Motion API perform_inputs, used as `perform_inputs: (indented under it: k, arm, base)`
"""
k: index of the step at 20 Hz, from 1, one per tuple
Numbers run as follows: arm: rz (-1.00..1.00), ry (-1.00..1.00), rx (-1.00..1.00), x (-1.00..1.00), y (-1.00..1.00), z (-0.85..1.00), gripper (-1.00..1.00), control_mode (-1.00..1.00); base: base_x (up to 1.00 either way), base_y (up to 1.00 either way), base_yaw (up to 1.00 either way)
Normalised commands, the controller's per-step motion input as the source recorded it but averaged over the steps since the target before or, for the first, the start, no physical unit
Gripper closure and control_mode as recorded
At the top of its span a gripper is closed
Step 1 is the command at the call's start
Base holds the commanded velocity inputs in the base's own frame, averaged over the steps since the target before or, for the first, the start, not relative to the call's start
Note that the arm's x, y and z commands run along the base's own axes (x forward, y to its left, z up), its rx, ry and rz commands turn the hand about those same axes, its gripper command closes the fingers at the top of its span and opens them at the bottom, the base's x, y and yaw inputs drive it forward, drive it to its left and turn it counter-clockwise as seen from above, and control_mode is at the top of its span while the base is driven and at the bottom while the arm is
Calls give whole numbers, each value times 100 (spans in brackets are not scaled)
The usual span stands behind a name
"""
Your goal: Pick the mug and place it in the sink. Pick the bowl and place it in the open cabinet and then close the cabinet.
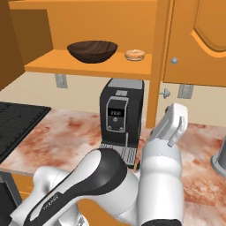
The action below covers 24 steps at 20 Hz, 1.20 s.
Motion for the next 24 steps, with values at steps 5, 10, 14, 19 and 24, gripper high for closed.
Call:
perform_inputs:
  k: [5, 10, 14, 19, 24]
  arm:
    - [0, 0, -2, 27, 31, -7, -100, -100]
    - [1, 0, 0, 43, 13, 0, -100, -100]
    - [2, 0, 0, 15, 7, 0, -100, -100]
    - [5, 3, -2, 32, 84, -21, -100, -100]
    - [12, 34, 1, 100, 47, 6, -100, -100]
  base:
    - [0, 0, 0]
    - [0, 0, 0]
    - [0, 0, 0]
    - [0, 0, 0]
    - [0, 0, 0]
